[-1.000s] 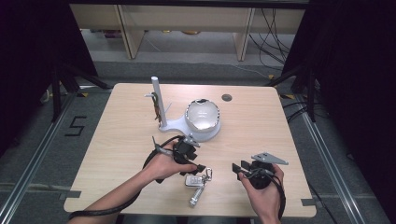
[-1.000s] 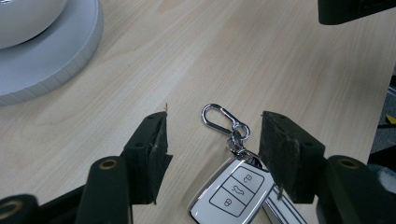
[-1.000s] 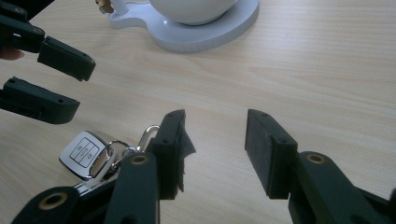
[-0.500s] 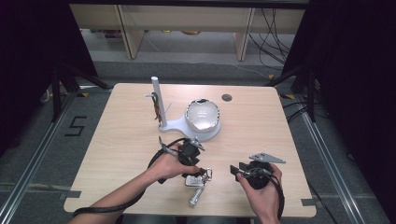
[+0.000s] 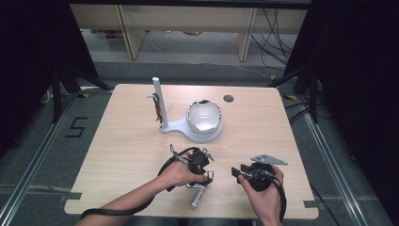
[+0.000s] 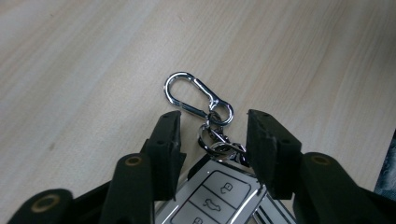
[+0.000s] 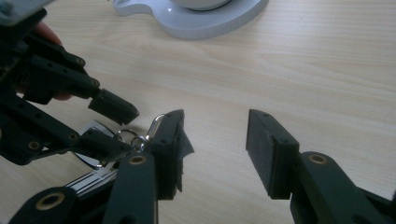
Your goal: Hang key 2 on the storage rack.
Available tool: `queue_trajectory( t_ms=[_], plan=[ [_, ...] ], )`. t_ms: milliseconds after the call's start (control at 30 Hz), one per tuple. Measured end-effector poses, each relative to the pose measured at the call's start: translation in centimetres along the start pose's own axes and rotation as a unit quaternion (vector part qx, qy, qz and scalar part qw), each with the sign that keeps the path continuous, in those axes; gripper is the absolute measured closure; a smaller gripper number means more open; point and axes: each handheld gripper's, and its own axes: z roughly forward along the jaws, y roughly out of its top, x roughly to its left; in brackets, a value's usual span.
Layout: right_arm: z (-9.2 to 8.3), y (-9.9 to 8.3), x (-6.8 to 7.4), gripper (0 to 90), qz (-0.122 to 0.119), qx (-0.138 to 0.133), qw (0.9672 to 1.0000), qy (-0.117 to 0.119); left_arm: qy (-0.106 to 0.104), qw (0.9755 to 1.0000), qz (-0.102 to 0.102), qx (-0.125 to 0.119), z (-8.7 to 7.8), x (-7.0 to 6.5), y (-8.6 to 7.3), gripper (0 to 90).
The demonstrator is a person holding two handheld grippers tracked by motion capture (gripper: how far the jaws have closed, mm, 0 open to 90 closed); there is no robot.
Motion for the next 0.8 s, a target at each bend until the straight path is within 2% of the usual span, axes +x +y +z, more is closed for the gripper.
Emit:
queue_trajectory(
  t_ms=[67,100,133,233,400,433,600,667,800],
  plan=[
    [-0.1,0.0,-0.1,57.3,0.003,0.0,1.0,0.009,0.003,1.0,0.003,0.008,0.2,-0.1,-0.1,60.5],
    [0.0,0.0,-0.1,57.3,0.0,-0.001,1.0,-0.002,0.004,0.9999,0.006,0.012,0.2,-0.1,-0.2,62.8],
    [0.1,-0.1,-0.2,57.3,0.0,-0.001,1.0,-0.001,0.003,0.9999,0.005,0.014,0.1,0.0,-0.3,63.9],
    [0.0,-0.1,-0.2,57.3,0.0,0.002,1.0,-0.001,0.02,0.9994,0.012,0.024,-0.2,0.4,-0.9,70.2],
    [0.0,-0.1,0.0,57.3,0.001,0.007,1.0,-0.001,0.038,0.9987,0.013,0.032,-1.1,1.2,-2.1,71.8],
    [0.0,-0.1,0.0,57.3,0.001,0.006,1.0,0.007,0.043,0.9984,0.013,0.034,-1.4,1.4,-2.5,72.0],
    [0.2,0.0,0.2,57.0,0.0,0.01,1.0,0.002,0.059,0.9974,0.008,0.042,-2.3,2.4,-3.7,73.7],
    [0.3,-0.1,0.2,56.8,-0.002,0.003,0.9999,0.011,0.064,0.9971,0.002,0.04,-2.7,2.8,-4.1,70.9],
    [0.3,-0.1,0.2,56.6,0.003,0.006,0.9999,0.011,0.063,0.9976,-0.01,0.029,-3.6,3.4,-4.9,64.1]
  ],
)
